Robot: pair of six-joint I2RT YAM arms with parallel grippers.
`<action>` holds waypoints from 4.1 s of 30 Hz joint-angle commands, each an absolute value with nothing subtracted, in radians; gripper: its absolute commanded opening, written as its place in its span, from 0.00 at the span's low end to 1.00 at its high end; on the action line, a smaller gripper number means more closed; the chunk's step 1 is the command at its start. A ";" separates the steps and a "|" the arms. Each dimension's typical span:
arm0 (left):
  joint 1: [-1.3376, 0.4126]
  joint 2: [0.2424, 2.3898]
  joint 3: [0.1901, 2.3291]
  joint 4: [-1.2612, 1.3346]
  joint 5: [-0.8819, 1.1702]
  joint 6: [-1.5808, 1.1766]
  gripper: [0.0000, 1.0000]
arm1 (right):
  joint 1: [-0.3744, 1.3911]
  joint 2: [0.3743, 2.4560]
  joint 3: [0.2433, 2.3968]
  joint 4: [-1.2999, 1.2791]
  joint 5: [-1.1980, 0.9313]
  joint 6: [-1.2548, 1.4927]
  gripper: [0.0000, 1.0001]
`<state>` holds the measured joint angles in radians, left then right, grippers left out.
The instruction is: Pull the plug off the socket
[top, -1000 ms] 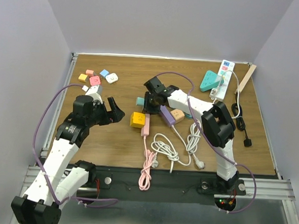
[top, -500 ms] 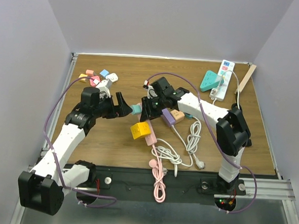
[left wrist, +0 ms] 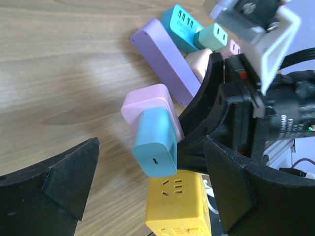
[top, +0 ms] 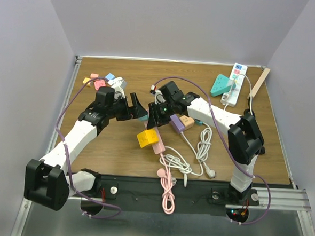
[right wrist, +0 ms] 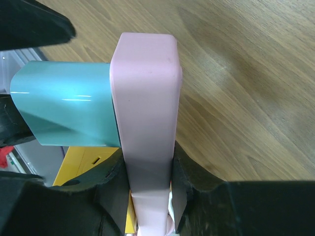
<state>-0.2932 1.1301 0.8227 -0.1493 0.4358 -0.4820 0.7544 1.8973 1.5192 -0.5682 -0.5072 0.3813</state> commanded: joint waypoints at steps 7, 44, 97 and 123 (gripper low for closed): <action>-0.339 1.153 0.854 -0.106 0.376 -0.532 0.84 | 0.772 1.847 1.595 -0.515 -0.561 0.405 0.00; -0.009 1.061 1.063 -0.350 0.293 -0.307 0.00 | 0.603 1.930 1.473 -0.489 -0.393 0.646 0.00; 0.063 1.198 0.899 -0.095 0.573 -0.393 0.99 | 0.611 1.759 1.466 -0.517 -0.318 0.649 0.00; -0.408 1.235 0.973 -0.149 0.371 -0.187 0.99 | 0.611 1.977 1.767 -0.552 -0.567 0.588 0.00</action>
<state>-0.4000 1.2518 0.9131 -0.1211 0.4458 -0.2710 0.6029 2.0037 1.7016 -0.6029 -0.4454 0.6052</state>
